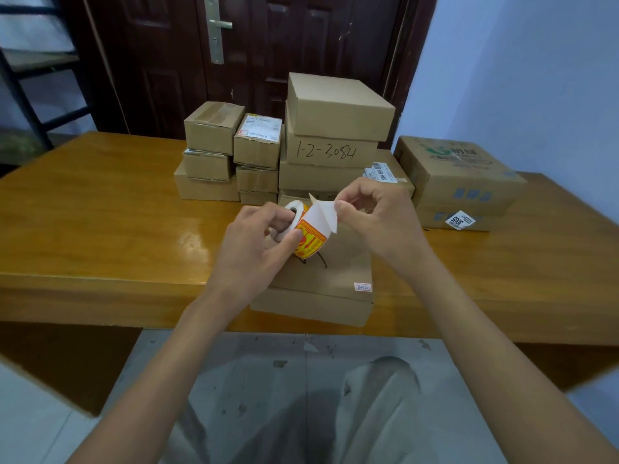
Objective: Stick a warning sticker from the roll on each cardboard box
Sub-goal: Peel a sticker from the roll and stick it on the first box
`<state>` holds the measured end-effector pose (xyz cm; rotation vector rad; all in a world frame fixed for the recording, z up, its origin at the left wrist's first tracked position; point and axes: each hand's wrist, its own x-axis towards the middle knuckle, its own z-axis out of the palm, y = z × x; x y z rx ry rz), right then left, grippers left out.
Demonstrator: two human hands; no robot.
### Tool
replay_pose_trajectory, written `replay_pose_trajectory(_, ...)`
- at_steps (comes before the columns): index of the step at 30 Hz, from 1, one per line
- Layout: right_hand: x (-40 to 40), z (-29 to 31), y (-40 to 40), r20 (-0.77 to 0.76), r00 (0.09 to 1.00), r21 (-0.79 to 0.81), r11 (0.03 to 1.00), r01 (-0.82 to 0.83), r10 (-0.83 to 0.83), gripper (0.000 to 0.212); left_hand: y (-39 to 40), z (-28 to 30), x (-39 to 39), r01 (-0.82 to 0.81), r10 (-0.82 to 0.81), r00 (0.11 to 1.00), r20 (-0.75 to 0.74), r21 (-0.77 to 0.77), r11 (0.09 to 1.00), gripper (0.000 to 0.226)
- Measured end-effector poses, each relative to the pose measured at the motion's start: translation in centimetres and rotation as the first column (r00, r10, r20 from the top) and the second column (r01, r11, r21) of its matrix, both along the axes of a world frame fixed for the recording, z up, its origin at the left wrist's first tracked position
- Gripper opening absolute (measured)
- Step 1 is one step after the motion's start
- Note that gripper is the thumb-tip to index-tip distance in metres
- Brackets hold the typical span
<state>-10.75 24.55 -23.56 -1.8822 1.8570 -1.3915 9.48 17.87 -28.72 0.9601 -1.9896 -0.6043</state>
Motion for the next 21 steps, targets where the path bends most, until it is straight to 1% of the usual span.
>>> replay_pose_trajectory(2, -0.7, 0.5, -0.1, 0.14, 0.99, 0.07, 0.998, -0.005, -0.004, 0.011, -0.1, 0.4, -0.2, 0.003, -0.003, 1.0, -0.014, 0.012, 1.0, 0.043)
replay_pose_trajectory(4, -1.3, 1.0, 0.0, 0.239, 0.971, 0.121, 0.993, -0.015, -0.014, 0.011, -0.1, 0.9, -0.5, 0.019, -0.017, 0.999, 0.034, -0.065, 0.998, 0.053)
replay_pose_trajectory(6, -1.8, 1.5, 0.2, 0.28, 0.96, 0.138, 0.99, -0.023, -0.016, 0.01, -0.3, 1.2, -0.6, 0.063, -0.044, 0.993, 0.111, -0.173, 0.983, 0.051)
replay_pose_trajectory(7, -2.0, 1.7, 0.3, 0.299, 0.954, 0.135, 0.991, -0.023, -0.019, 0.011, -0.3, 1.4, -0.8, 0.085, -0.057, 0.989, 0.138, -0.199, 0.976, 0.049)
replay_pose_trajectory(10, -2.5, 1.9, 0.3, 0.37, 0.929, 0.124, 0.992, -0.029, -0.019, 0.01, -0.8, 1.4, -1.3, 0.146, -0.12, 0.983, 0.14, -0.199, 0.969, 0.049)
replay_pose_trajectory(13, -2.8, 1.6, 0.1, 0.411, 0.911, 0.073, 0.997, -0.002, -0.028, 0.009, -1.4, 0.9, -1.7, 0.129, -0.107, 0.987, 0.124, -0.188, 0.974, 0.063)
replay_pose_trajectory(14, -2.8, 1.5, 0.1, 0.416, 0.909, 0.055, 0.998, 0.009, -0.031, 0.009, -1.7, 0.9, -1.8, 0.126, -0.105, 0.987, 0.123, -0.181, 0.975, 0.063)
replay_pose_trajectory(15, -2.9, 1.4, 0.1, 0.422, 0.906, 0.043, 0.999, 0.011, -0.028, 0.01, -1.8, 0.9, -1.8, 0.132, -0.112, 0.987, 0.119, -0.182, 0.974, 0.059)
replay_pose_trajectory(18, -2.8, 0.8, 0.1, 0.456, 0.89, 0.045, 0.998, -0.035, 0.011, 0.012, -2.1, 1.0, -1.8, 0.149, -0.125, 0.985, 0.115, -0.227, 0.962, 0.035)
replay_pose_trajectory(21, -2.8, 0.1, 0.1, 0.512, 0.859, 0.041, 0.998, -0.054, 0.026, 0.013, -2.6, 0.9, -1.5, 0.119, -0.104, 0.992, 0.074, -0.242, 0.963, 0.03)
